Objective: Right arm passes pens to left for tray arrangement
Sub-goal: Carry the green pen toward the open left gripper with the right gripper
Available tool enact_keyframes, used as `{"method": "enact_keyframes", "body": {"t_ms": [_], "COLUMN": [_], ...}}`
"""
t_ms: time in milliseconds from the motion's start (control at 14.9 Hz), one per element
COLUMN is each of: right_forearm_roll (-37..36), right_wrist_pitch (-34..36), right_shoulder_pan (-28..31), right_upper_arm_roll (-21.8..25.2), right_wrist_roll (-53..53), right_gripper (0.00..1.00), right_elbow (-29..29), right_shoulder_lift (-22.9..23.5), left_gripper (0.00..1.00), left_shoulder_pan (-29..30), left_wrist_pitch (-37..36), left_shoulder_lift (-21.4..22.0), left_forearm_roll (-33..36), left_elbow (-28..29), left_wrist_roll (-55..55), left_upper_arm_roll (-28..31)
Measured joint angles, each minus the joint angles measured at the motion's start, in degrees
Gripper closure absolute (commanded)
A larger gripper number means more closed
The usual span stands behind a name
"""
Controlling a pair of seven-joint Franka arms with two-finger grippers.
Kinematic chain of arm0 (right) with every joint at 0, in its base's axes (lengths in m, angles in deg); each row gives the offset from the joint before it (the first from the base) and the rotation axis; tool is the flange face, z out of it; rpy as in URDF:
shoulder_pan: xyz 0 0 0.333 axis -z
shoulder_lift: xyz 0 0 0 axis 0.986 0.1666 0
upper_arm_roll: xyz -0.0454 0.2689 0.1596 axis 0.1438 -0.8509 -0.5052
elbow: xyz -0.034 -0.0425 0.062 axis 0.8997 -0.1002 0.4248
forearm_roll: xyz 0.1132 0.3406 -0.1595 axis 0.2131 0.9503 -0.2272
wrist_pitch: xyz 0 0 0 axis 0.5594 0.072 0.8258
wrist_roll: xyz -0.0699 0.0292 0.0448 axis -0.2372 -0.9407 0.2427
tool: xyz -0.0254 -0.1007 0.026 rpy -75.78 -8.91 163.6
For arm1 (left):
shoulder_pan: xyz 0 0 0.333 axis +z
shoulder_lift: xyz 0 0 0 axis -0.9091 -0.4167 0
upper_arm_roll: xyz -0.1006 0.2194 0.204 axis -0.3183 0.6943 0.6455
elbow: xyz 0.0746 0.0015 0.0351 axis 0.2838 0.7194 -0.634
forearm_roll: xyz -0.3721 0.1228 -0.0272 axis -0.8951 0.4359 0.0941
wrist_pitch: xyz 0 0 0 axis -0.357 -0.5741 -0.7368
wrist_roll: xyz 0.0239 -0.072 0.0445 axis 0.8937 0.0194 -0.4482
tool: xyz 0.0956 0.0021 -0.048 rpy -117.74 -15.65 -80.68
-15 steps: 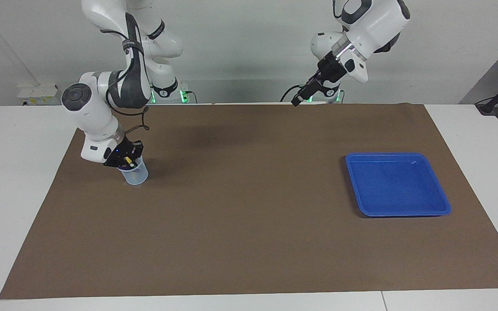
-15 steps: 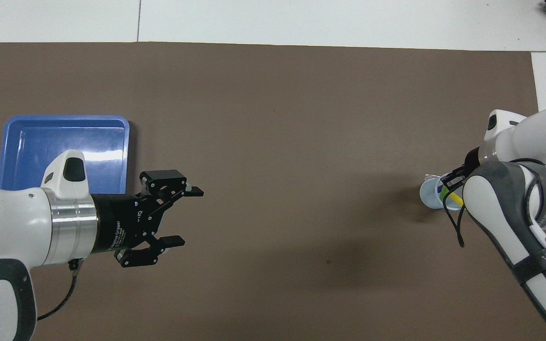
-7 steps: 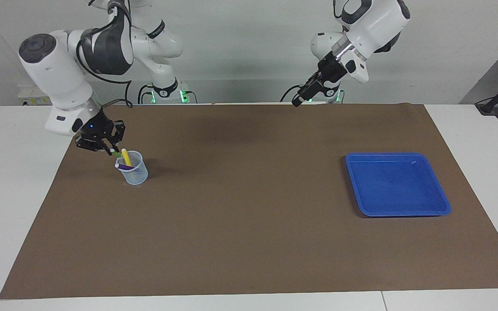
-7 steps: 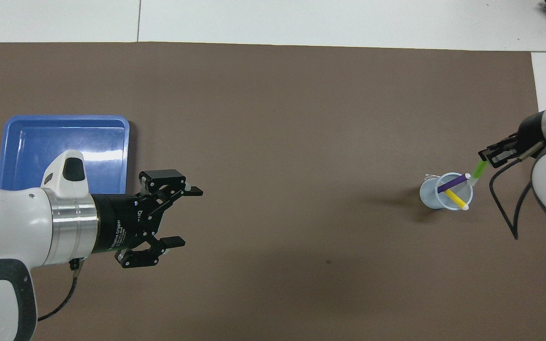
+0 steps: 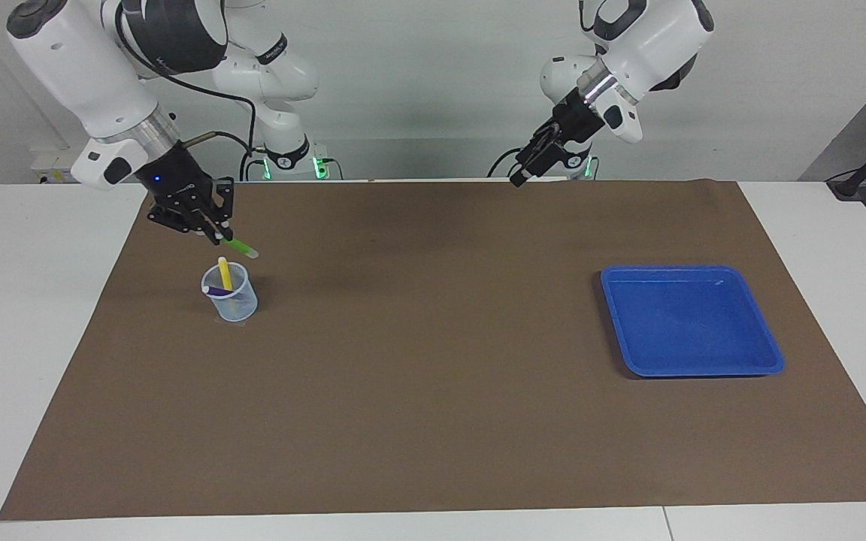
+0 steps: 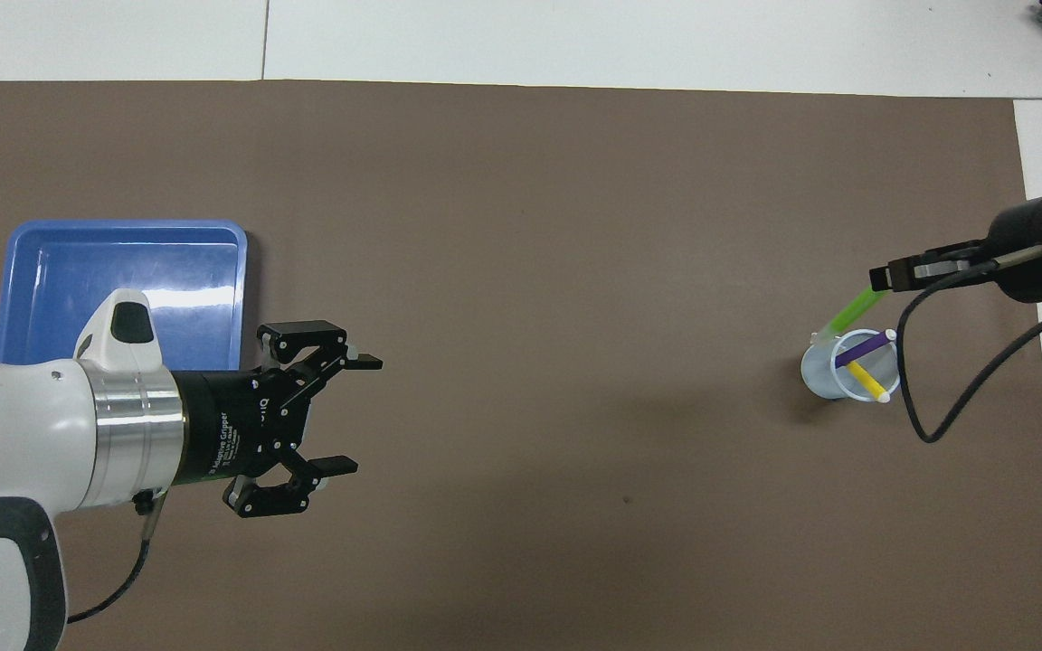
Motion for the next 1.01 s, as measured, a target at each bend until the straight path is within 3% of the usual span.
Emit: {"method": "enact_keyframes", "body": {"t_ms": [470,1008], "right_forearm_roll": [8.0,15.1], "right_wrist_pitch": [-11.1,-29.4], "right_shoulder_pan": [-0.8,-9.4], "right_upper_arm_roll": [-9.8,-11.0], "right_wrist_roll": [27.6,47.7], "right_gripper": [1.00,1.00], "right_elbow": [1.8,7.4], "right_shoulder_lift": [0.0,-0.8], "left_gripper": [0.00,0.00], "left_shoulder_pan": [-2.1,-9.7], "left_wrist_pitch": [7.4,24.2], "left_shoulder_lift": [0.1,-0.2], "left_forearm_roll": [-0.6,-0.7], "left_elbow": [0.1,2.4], "left_wrist_roll": [-11.5,-28.5], "left_upper_arm_roll": [-1.7,-2.1]}}
